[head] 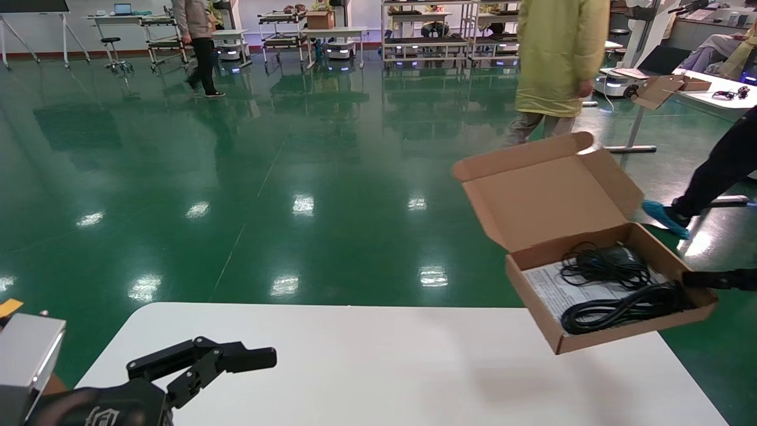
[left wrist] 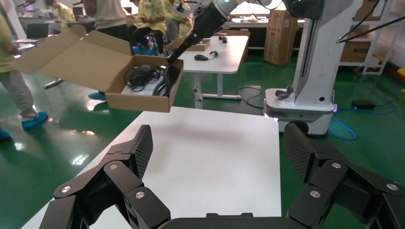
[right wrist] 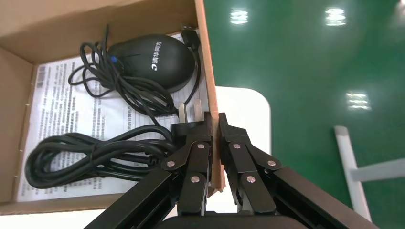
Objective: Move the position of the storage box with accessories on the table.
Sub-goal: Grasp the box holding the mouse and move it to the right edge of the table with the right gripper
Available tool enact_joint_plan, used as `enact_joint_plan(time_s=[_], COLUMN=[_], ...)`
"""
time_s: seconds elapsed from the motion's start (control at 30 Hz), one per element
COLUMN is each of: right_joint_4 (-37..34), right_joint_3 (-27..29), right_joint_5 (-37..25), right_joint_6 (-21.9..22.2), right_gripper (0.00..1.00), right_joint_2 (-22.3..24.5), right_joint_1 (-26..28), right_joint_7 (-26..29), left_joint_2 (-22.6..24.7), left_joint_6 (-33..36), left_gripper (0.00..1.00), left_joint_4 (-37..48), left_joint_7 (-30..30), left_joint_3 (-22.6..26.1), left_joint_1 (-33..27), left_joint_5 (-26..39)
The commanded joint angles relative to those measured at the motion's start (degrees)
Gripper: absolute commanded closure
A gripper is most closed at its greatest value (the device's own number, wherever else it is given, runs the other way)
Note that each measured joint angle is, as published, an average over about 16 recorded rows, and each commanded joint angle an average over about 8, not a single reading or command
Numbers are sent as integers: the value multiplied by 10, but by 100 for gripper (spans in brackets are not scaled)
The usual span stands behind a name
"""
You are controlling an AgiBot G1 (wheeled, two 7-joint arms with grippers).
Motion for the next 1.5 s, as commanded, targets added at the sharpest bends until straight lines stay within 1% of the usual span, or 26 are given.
enact_joint_plan(time_s=[0.03,0.2,0.47,0.6,0.73,1.17,1.5], right_joint_4=[-5,-15,-23,-25,-25,-15,-10], right_joint_3=[0,3,12,16,21,32,42], right_joint_5=[0,5,18,23,30,45,60], right_joint_6=[11,51,141,174,184,184,221], right_gripper=[100,100,100,100,100,100,100], right_joint_2=[3,11,14,13,14,15,-7], right_joint_1=[-4,-27,-76,-102,-125,-179,-211], right_joint_7=[-5,-11,-16,-17,-17,-25,-28], left_joint_2=[0,0,0,0,0,0,0], left_joint_6=[0,0,0,0,0,0,0], left_gripper=[0,0,0,0,0,0,0], left_joint_4=[0,0,0,0,0,0,0], left_joint_7=[0,0,0,0,0,0,0], left_joint_3=[0,0,0,0,0,0,0], left_joint_1=[0,0,0,0,0,0,0], left_joint_5=[0,0,0,0,0,0,0])
